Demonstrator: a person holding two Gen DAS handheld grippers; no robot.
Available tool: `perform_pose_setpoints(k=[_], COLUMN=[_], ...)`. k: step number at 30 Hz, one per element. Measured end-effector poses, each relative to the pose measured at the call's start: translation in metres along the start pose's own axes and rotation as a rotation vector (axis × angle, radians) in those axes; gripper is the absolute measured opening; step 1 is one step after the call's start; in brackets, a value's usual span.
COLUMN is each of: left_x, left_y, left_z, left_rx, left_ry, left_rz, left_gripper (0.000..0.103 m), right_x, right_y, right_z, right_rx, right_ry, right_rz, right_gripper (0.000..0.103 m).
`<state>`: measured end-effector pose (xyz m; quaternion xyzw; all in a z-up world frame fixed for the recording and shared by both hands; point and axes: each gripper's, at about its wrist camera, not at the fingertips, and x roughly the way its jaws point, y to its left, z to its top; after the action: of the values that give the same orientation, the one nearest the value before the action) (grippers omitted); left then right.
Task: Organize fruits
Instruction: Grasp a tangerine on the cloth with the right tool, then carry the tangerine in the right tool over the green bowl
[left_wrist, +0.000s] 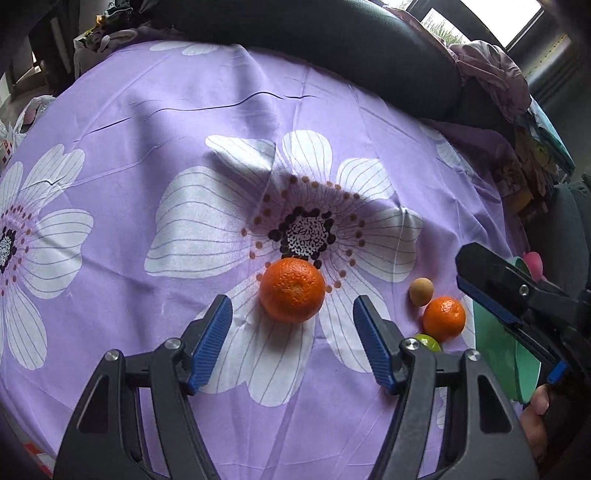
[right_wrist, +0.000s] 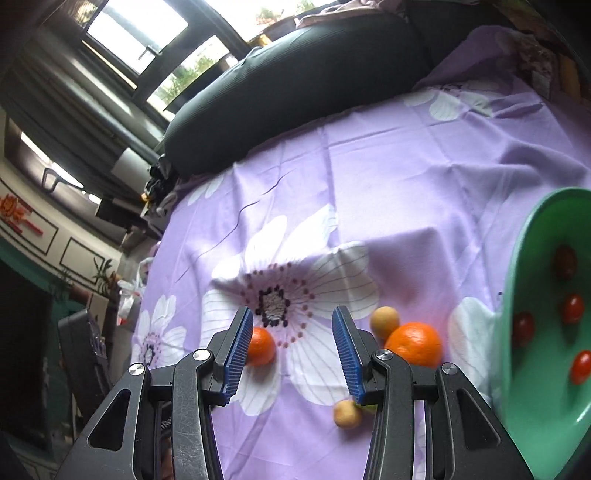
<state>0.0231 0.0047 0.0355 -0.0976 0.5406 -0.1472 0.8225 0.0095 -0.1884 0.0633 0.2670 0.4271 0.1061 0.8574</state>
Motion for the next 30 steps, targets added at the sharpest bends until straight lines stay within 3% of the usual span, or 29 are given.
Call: perform_pose_setpoints(k=[7, 13, 23, 25, 30], left_x=[0.014, 0.024, 0.031, 0.033, 0.033], left_y=[0.000, -0.002, -0.009, -0.012, -0.011], left_z=[-0.001, 0.000, 0.000, 0.000, 0.001], left_rx=[0.006, 0.001, 0.027, 0.037, 0.036], left_ry=[0.026, 0.046, 0.033, 0.028, 0.009], left_rz=[-0.003, 0.016, 0.054, 0.078, 0.083], left_gripper=[0.063, 0.061, 0.058, 0.055, 0.044], right_x=[0.053, 0.069, 0.086, 0.093, 0.099], right_y=[0.005, 0.007, 0.007, 0.006, 0.001], right_z=[-0.004, -0.005, -0.006, -0.007, -0.010], right_rx=[0.015, 0.021, 0.010, 0.004, 0.030], right_ry=[0.153, 0.195, 0.225, 0.251, 0.257], right_rz=[0.121, 0.190, 0.157, 0.130, 0.171], right_gripper=[0.046, 0.046, 0.046, 0.046, 0.046])
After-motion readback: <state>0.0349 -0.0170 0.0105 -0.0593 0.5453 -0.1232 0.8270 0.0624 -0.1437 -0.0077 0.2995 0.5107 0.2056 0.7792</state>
